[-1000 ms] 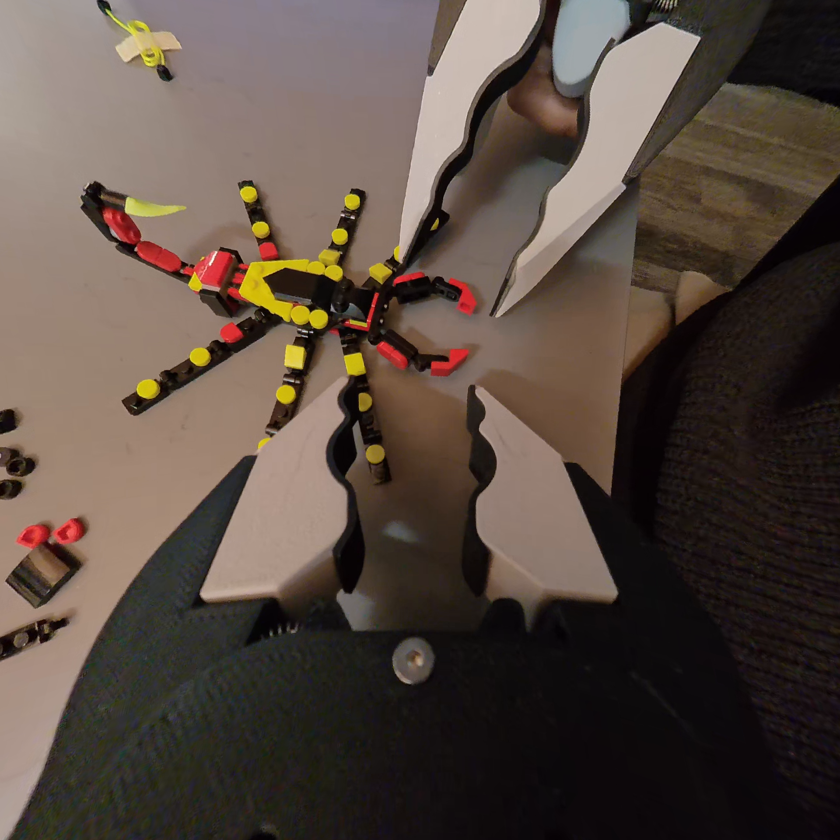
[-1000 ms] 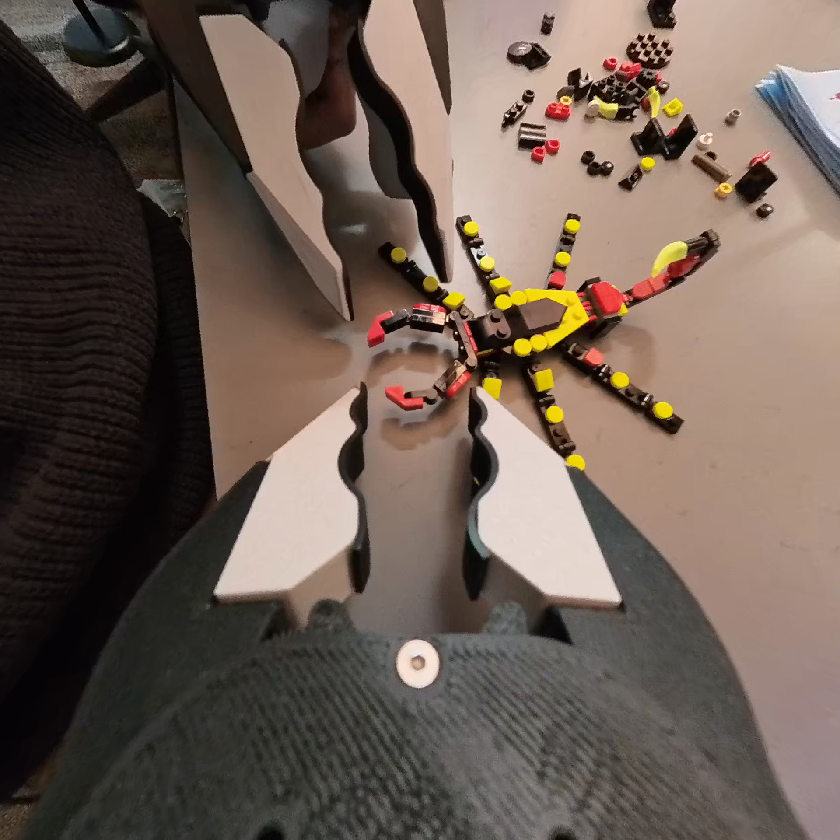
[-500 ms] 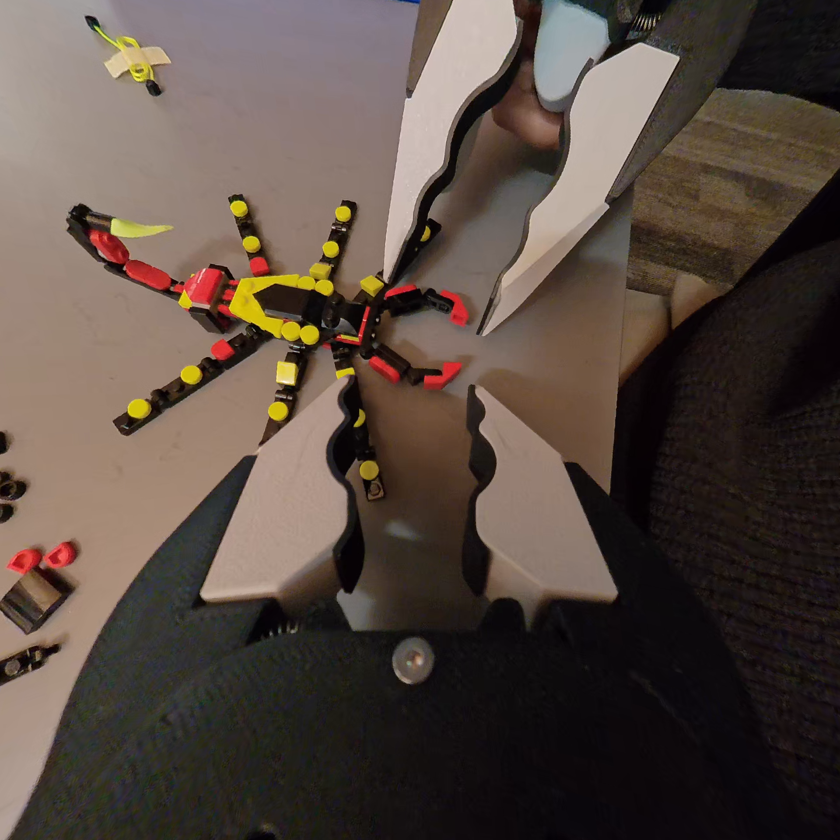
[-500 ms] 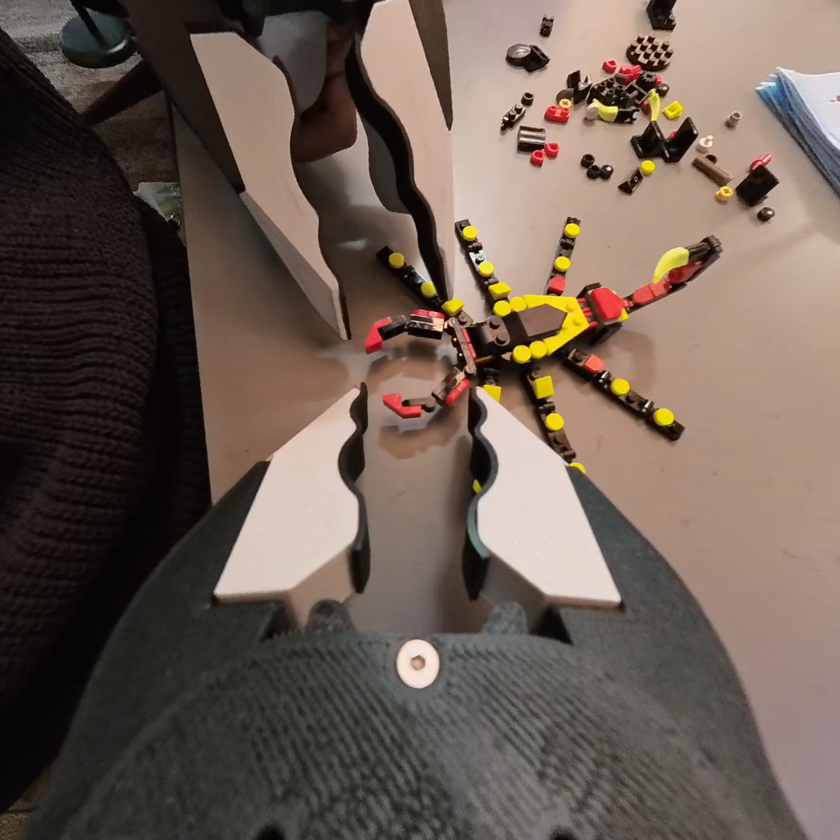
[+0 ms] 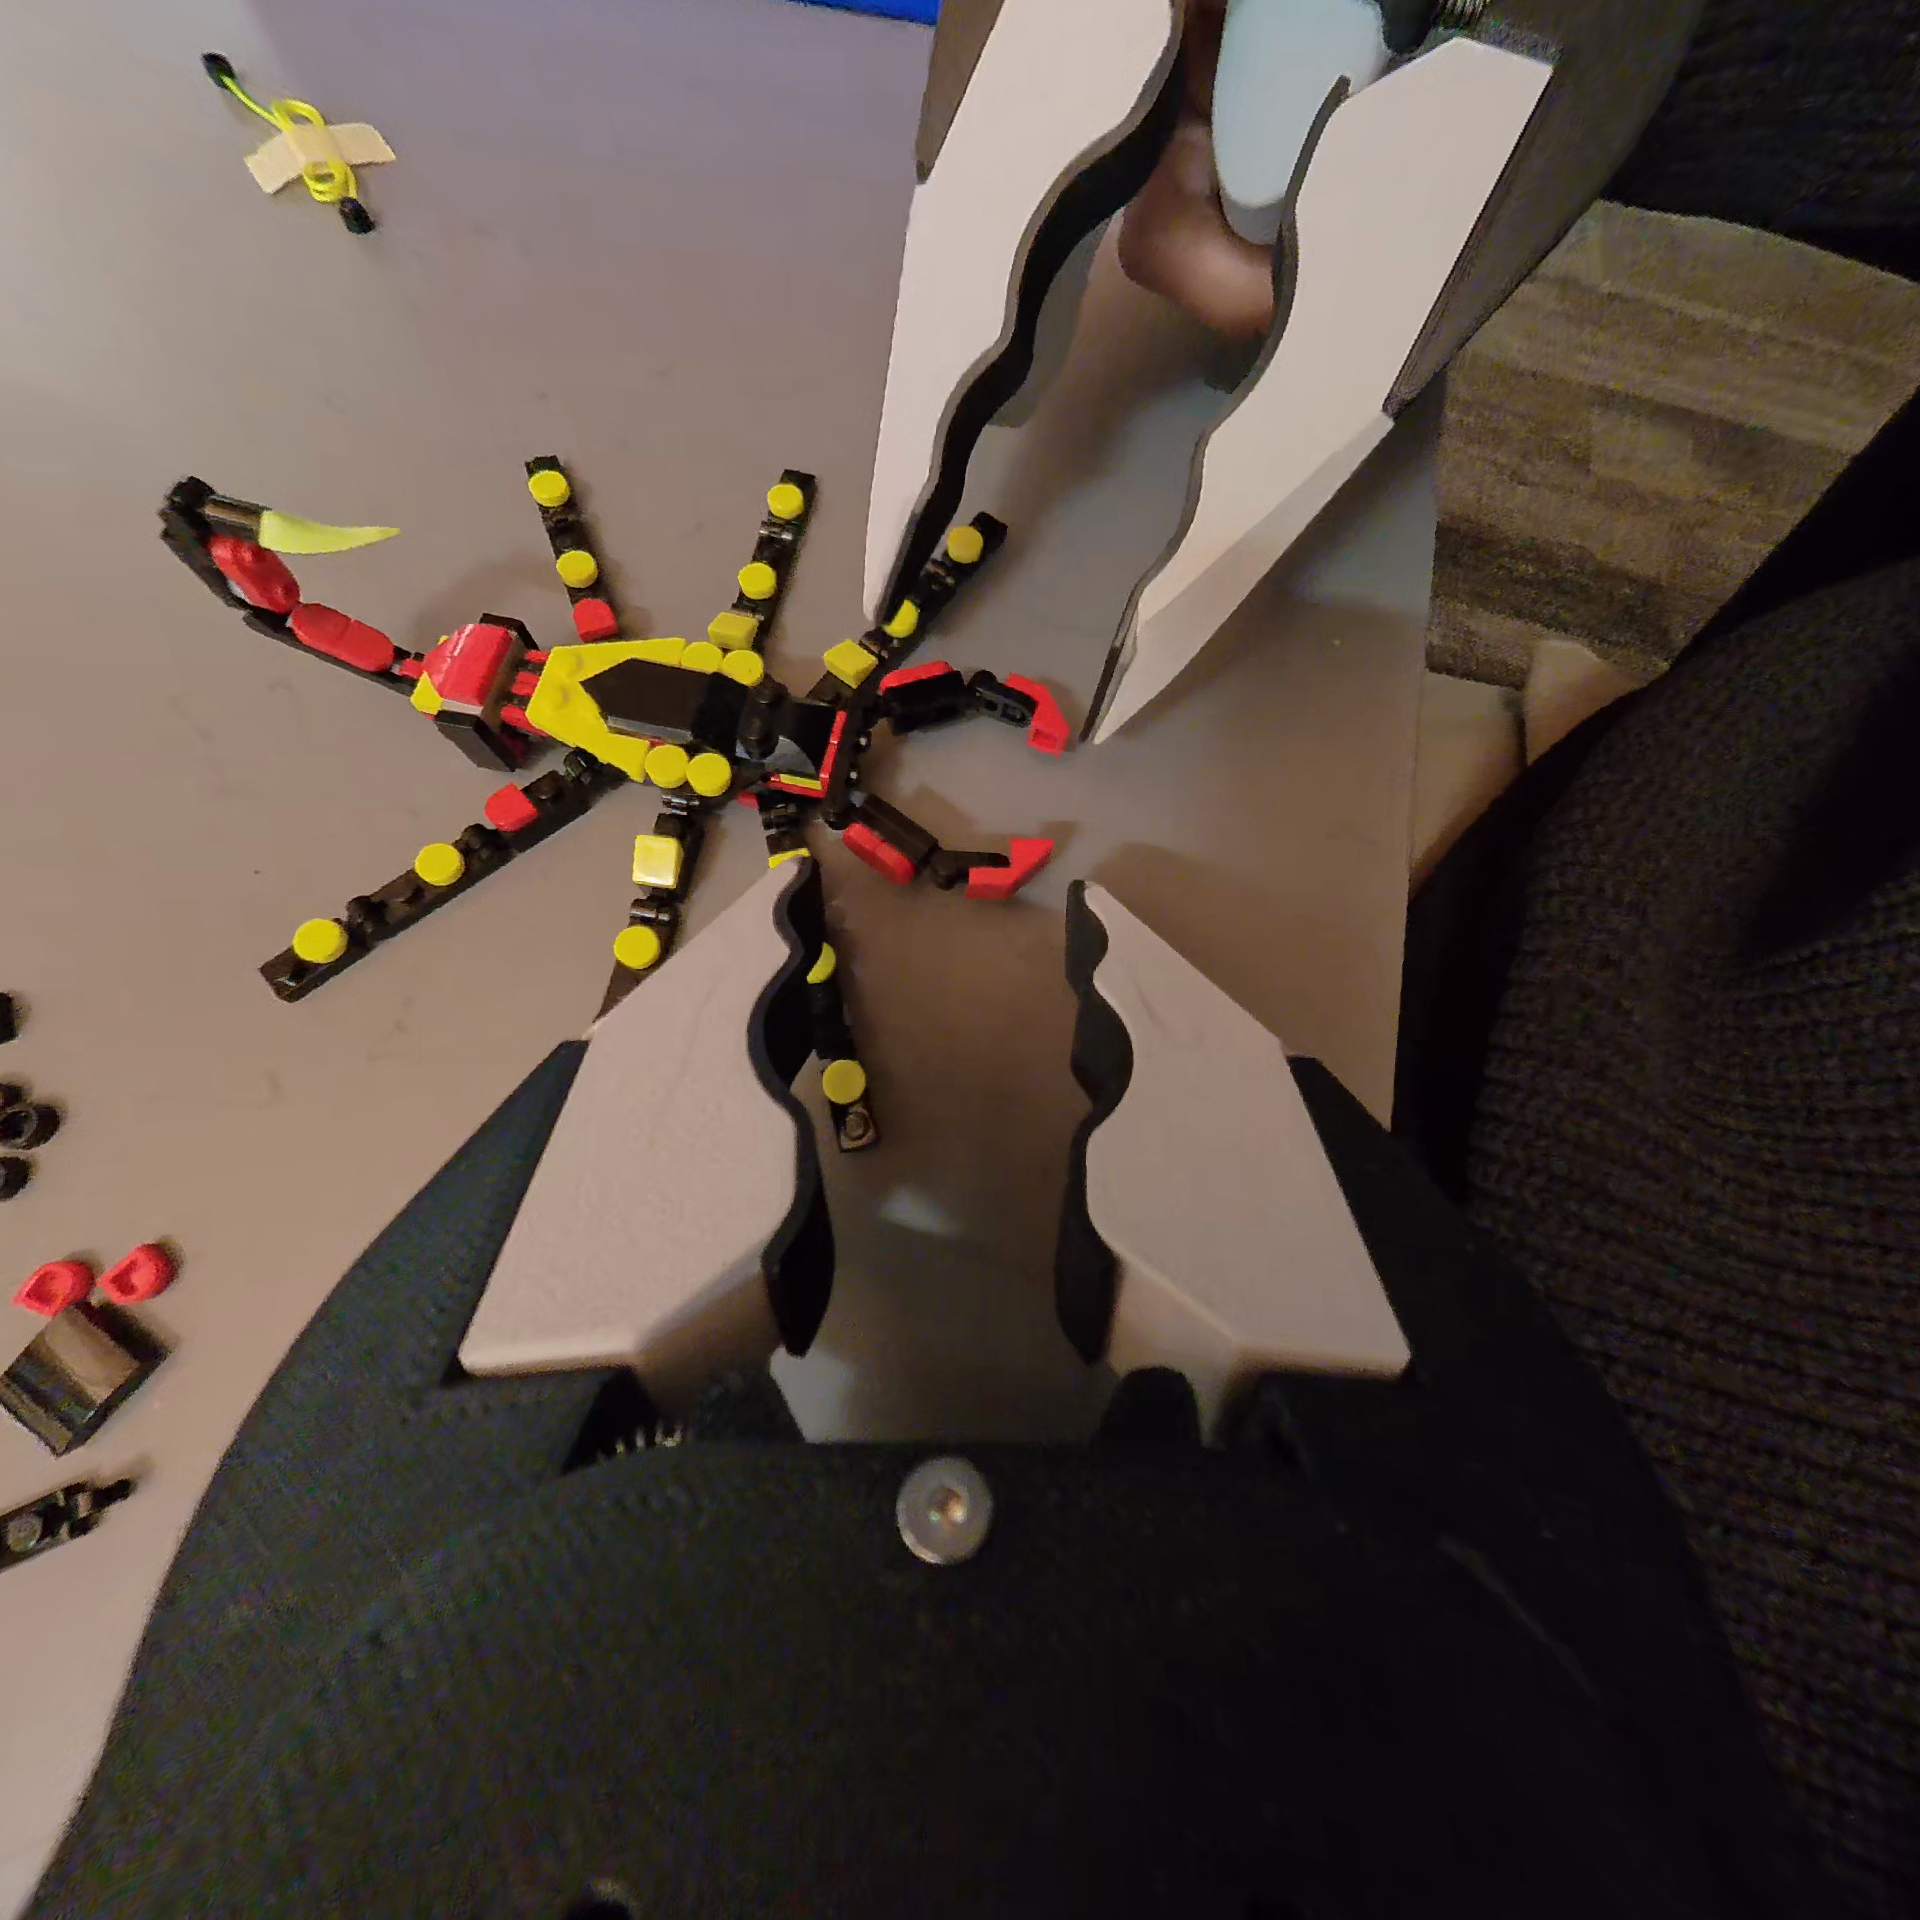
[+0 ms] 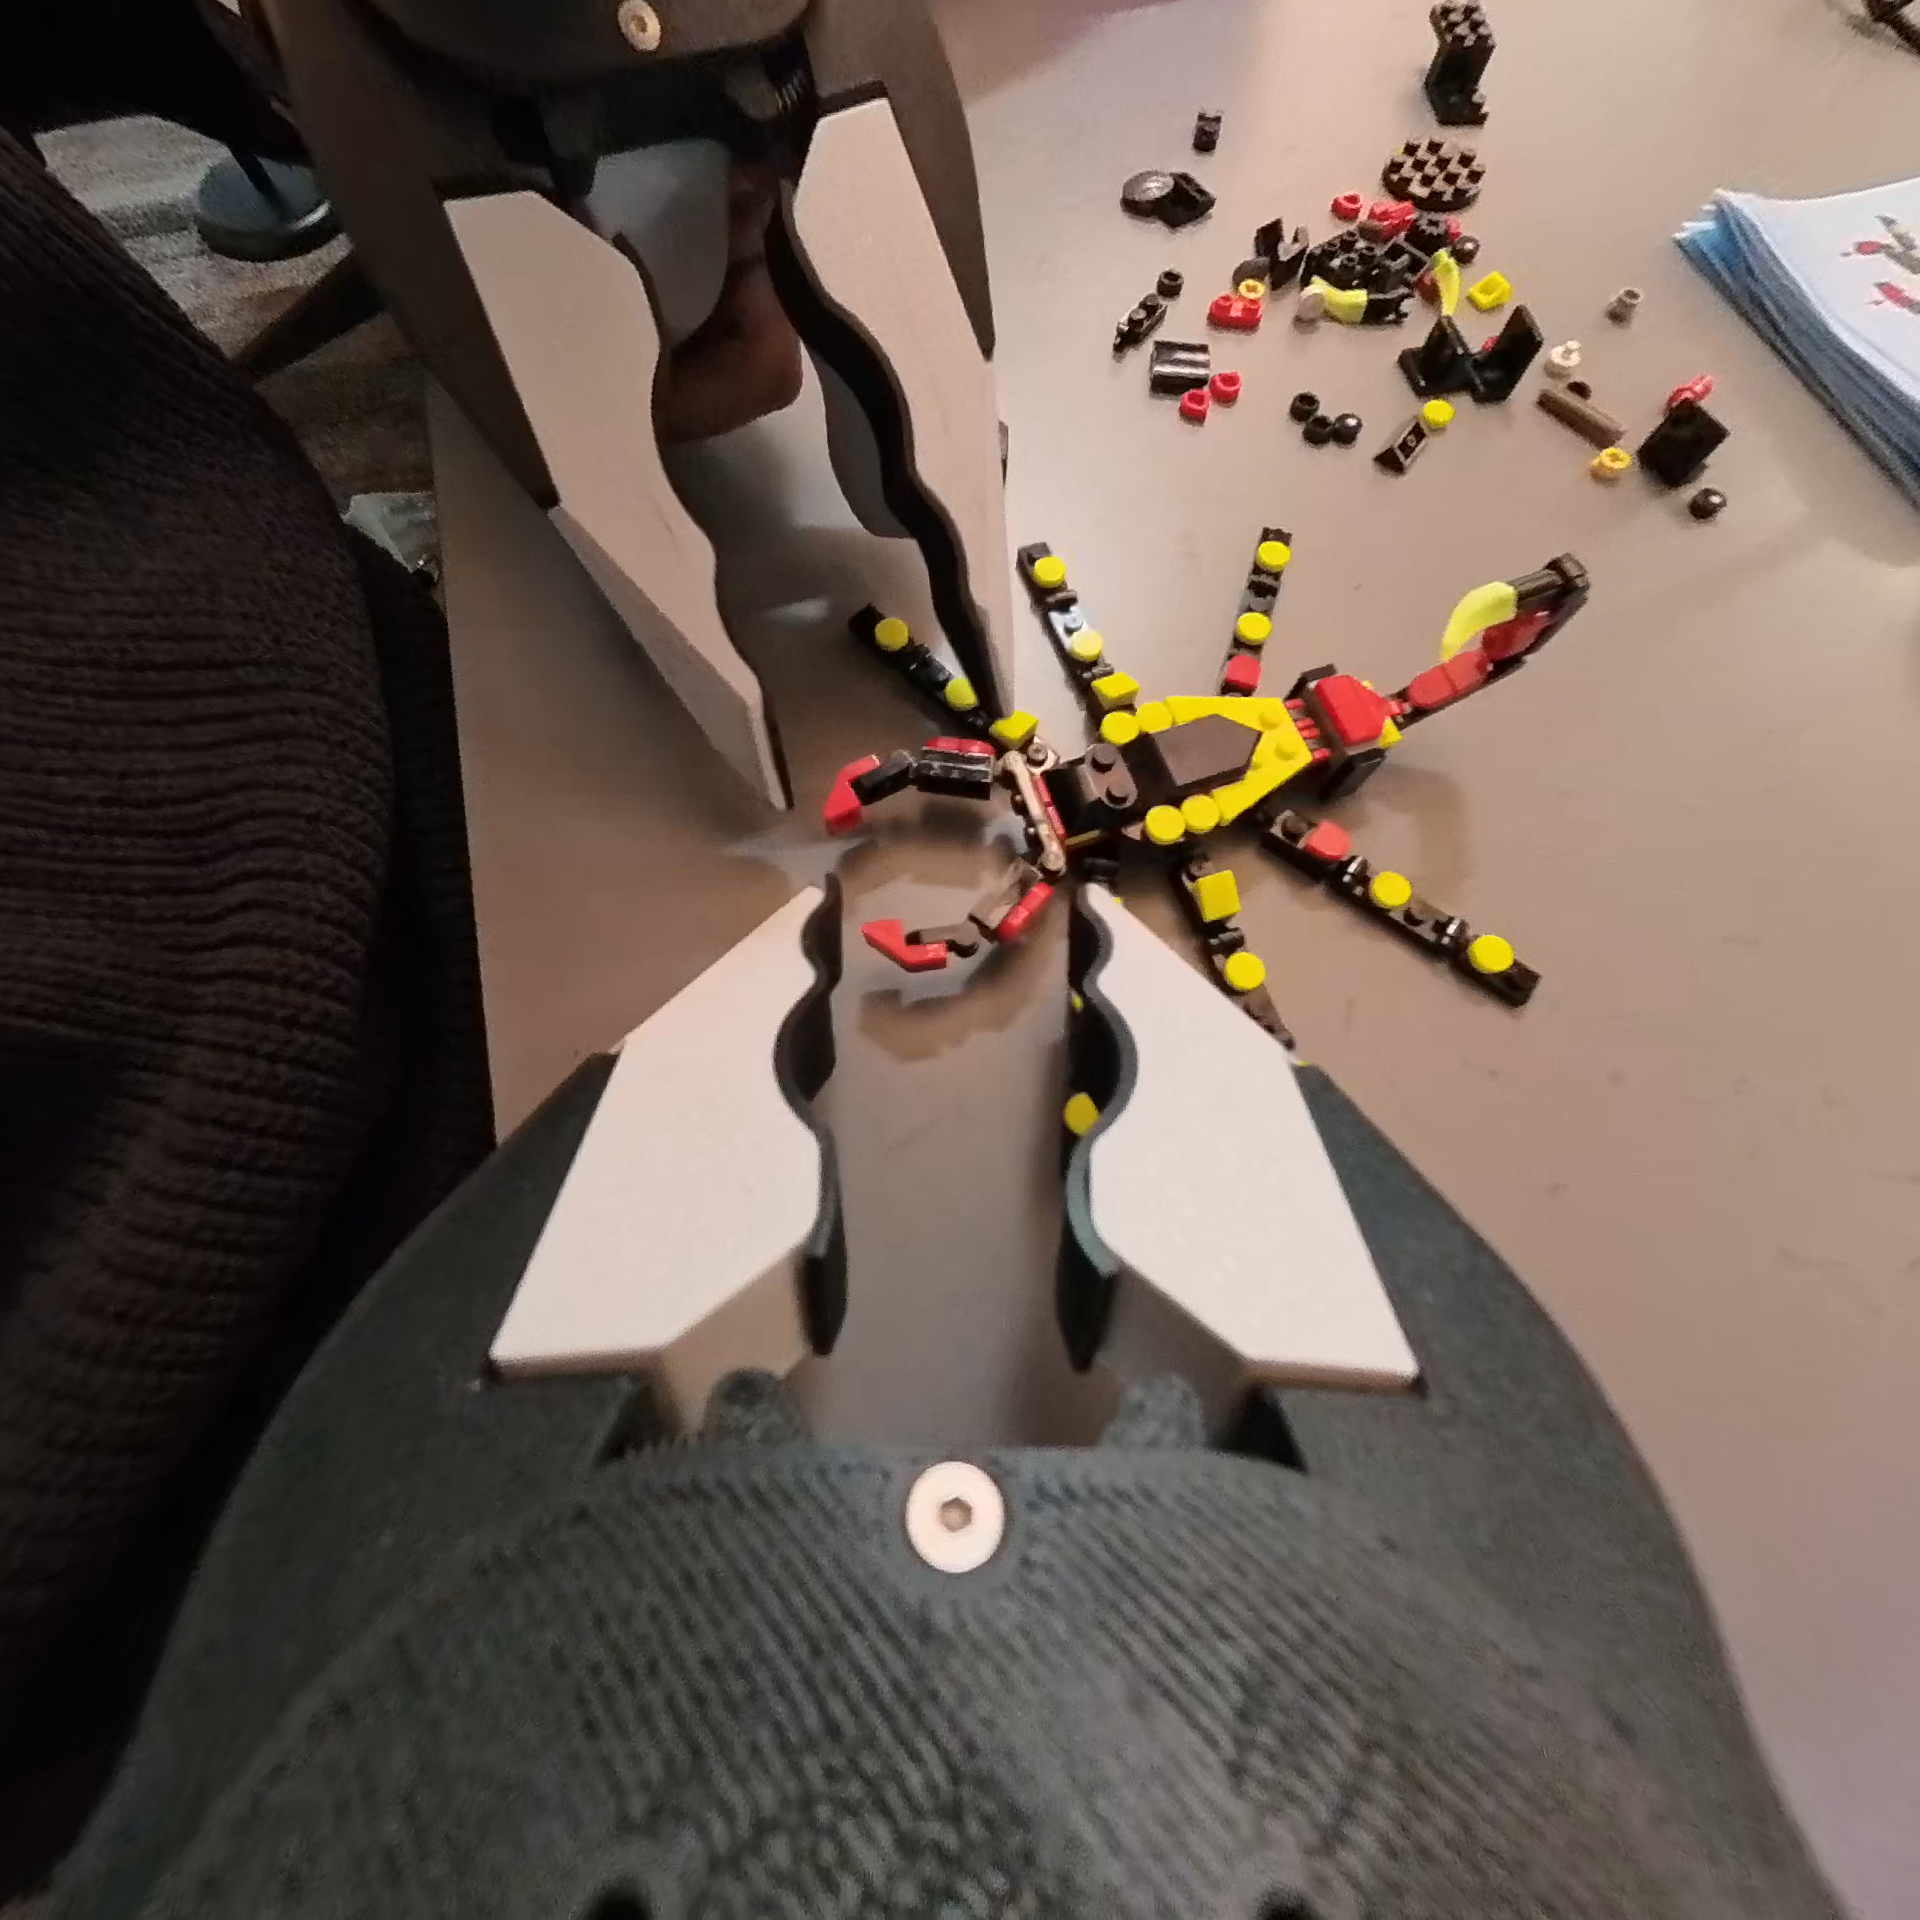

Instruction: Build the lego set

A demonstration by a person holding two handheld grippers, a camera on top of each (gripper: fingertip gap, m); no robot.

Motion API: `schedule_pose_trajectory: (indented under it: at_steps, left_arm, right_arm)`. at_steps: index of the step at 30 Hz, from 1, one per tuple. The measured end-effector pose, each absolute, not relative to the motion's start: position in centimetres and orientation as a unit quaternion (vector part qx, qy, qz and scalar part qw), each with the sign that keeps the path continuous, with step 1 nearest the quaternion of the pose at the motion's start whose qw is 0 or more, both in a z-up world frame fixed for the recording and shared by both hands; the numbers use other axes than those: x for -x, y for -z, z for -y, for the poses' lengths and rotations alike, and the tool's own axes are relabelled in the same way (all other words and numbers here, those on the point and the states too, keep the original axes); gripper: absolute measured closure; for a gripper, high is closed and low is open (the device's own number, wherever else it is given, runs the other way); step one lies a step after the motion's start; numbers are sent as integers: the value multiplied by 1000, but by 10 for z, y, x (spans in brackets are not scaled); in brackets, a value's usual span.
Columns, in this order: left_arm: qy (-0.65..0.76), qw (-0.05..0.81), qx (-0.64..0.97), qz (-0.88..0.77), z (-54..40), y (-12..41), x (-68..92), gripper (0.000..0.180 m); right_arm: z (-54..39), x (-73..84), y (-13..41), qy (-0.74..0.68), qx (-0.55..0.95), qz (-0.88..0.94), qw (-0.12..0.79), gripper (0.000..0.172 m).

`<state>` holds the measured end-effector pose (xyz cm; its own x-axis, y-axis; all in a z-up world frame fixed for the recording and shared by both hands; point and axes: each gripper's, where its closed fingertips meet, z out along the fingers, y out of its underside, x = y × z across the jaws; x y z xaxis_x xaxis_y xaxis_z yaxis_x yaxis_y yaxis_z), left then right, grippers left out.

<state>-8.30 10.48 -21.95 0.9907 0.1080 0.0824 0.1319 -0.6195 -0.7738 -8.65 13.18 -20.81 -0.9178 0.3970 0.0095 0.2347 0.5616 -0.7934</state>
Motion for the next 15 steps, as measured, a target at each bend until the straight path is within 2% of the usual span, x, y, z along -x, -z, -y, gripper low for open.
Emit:
schedule_pose_trajectory:
  at_steps: [10, 15]
  left_arm:
    - [45, 464, 877, 116, -101, 209, 94, 143]
    - [38, 461, 876, 136, -99, 211, 102, 161]
  right_arm:
    - [-150, 100, 196, -456, 231, 854, 97, 140]
    - [-166, 114, 211, -412, 270, 862, 122, 151]
